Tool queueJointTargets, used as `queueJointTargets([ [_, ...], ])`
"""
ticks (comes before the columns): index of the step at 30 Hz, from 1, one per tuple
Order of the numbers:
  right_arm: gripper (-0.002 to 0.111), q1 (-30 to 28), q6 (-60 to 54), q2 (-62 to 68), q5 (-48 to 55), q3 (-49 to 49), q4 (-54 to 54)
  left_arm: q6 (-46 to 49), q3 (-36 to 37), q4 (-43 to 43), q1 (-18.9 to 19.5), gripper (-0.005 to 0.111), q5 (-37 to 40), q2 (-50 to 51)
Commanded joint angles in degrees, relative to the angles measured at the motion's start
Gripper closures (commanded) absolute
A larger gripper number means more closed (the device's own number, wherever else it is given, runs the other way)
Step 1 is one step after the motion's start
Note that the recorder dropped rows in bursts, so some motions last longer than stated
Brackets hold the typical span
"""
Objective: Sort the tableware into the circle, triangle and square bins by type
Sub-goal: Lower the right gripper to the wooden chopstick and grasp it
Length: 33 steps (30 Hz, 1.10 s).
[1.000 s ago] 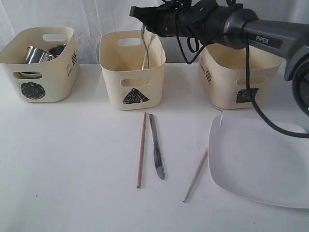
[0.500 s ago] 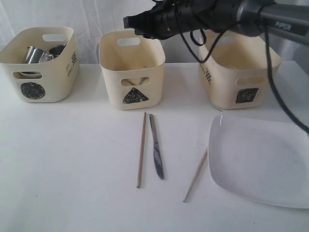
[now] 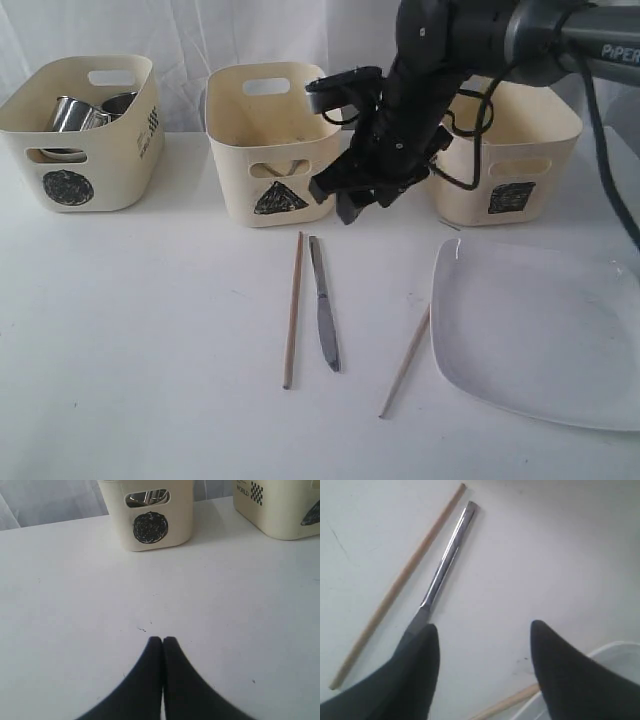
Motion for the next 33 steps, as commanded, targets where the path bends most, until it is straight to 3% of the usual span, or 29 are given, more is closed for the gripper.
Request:
queueJointTargets([
  [1,0.047,5.1,9.9,0.6,-1.5,1.4,-1.6,-0.2,0.2,-0.3,0.0,0.107,0.1,-0.3],
  [5,0.047,8.7,15.3,2.7,-5.2,2.9,-1.6,-0.2,0.2,-0.3,0.0,0.107,0.1,-0.3],
  [13,0.047,9.7,21.9,7.3,-11.5,3.5,-3.1,-0.2,0.2,-0.3,0.0,0.107,0.1,-0.3],
  [33,0.053,10.3,24.1,13.3,-16.4,3.5,2.5,-0.2,0.2,-0.3,0.0,0.107,0.1,-0.3],
])
